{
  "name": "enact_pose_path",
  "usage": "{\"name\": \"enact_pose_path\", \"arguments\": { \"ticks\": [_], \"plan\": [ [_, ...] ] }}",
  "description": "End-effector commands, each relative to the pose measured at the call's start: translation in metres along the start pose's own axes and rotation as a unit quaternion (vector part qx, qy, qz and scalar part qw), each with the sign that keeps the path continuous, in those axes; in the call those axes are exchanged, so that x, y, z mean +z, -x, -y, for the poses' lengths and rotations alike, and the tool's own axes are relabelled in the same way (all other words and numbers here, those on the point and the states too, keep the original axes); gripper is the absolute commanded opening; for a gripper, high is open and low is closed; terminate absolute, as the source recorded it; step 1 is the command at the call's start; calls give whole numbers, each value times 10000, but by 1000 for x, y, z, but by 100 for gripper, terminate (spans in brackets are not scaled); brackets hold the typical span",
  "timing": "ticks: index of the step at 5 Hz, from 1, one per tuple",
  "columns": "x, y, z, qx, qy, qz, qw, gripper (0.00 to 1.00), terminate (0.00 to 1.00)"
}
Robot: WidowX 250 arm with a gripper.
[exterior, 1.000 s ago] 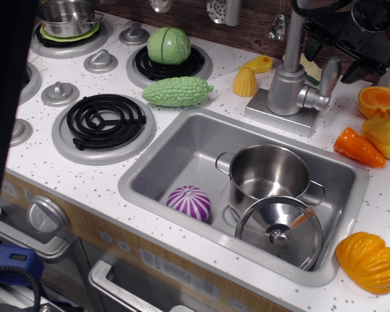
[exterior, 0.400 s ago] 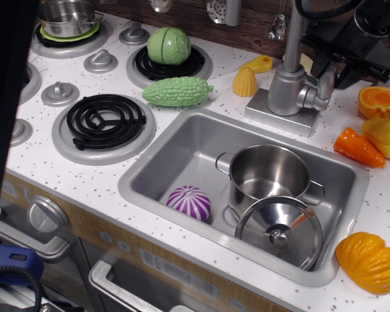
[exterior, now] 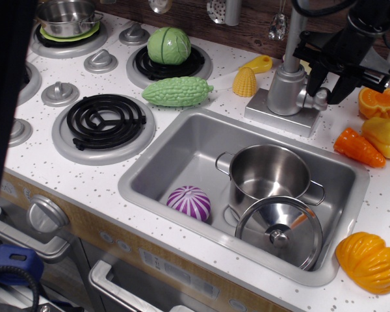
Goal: Turn lever vertical to front
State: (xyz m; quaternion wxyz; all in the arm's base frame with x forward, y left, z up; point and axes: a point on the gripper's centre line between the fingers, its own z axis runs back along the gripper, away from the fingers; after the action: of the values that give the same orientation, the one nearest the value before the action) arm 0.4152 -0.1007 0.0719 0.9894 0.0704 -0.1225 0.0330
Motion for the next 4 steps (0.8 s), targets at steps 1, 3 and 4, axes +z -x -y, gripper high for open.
{"name": "enact_pose_path", "arguments": {
  "ticks": [1, 3, 4],
  "plan": [
    [4, -5, -4, 214, 452, 277, 9984, 0, 0],
    [-5, -1, -5, 233, 538, 178, 9981, 0, 0],
    [-4, -2, -5, 216, 504, 199, 9983, 100, 0]
  ]
}}
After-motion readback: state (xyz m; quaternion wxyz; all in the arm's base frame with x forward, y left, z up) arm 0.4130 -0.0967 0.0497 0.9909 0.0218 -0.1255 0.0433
